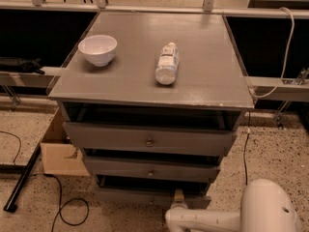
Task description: Open bottom drawer
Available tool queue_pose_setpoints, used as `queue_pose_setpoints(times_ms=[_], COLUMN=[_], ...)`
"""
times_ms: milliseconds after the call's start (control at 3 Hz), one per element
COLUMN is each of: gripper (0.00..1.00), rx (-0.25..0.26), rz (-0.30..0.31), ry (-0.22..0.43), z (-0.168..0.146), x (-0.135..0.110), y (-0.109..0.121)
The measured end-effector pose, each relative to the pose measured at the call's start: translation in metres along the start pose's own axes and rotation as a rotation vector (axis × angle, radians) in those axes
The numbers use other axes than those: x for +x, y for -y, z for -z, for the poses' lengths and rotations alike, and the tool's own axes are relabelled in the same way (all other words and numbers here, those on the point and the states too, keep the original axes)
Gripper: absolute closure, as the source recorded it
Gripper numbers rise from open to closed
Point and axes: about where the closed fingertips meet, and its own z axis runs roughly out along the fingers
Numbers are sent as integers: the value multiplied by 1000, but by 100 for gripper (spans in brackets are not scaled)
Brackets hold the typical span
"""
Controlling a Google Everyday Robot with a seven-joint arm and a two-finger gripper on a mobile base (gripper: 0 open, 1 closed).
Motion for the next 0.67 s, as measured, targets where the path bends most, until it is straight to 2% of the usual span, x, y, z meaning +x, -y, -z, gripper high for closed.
queue_pose_setpoints(times_ms=[333, 667], gripper=[0, 0], rx=[0, 20], rz=[0, 14], ry=[0, 17], z=[0, 1], x=[0, 10], y=[0, -6])
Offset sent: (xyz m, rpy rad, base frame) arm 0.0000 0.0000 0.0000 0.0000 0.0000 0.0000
